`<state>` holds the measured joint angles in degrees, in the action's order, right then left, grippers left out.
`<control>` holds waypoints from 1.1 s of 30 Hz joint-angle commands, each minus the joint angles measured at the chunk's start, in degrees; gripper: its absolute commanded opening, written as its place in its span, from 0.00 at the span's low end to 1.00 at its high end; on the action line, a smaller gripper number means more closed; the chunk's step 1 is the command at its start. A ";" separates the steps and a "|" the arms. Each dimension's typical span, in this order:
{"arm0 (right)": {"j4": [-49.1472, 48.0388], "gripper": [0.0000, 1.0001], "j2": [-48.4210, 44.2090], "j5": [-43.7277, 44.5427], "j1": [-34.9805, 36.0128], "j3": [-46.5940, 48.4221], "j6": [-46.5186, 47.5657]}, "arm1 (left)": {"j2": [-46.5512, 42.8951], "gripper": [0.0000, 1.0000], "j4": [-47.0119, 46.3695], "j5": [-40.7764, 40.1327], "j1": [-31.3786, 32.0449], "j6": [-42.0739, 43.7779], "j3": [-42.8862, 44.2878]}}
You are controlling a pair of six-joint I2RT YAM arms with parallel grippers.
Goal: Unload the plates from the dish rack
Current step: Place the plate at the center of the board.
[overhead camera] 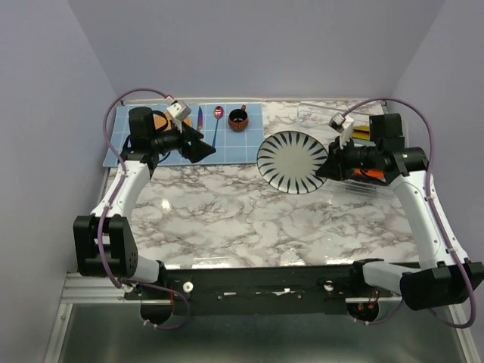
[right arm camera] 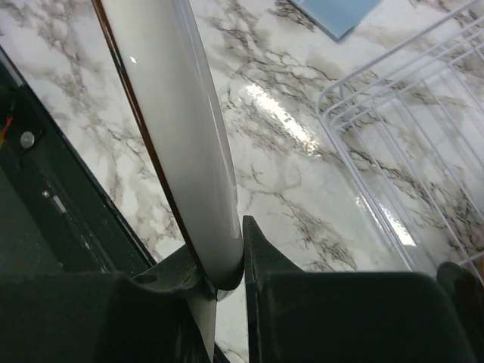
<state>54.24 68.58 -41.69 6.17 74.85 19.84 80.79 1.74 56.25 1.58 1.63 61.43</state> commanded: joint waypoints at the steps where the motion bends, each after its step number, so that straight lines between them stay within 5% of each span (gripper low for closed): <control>1: -9.23 0.01 0.68 -4.27 3.31 0.82 -4.36 | 1.38 0.91 -0.92 19.82 0.00 -8.21 2.21; 8: -10.38 0.01 4.81 -6.29 5.43 3.28 -4.37 | 4.55 0.89 -13.34 30.66 2.72 -20.08 1.76; 18: -9.94 0.01 7.10 -7.61 10.35 4.78 -2.26 | 8.23 0.88 -17.55 26.81 8.43 -22.37 4.49; 33: -10.64 0.01 8.41 -9.02 12.02 5.66 -1.56 | 12.37 0.82 -37.23 24.87 12.30 -37.12 0.71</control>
<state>48.47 76.51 -44.91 17.54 76.82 18.06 92.27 -26.04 81.67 13.08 -28.25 64.14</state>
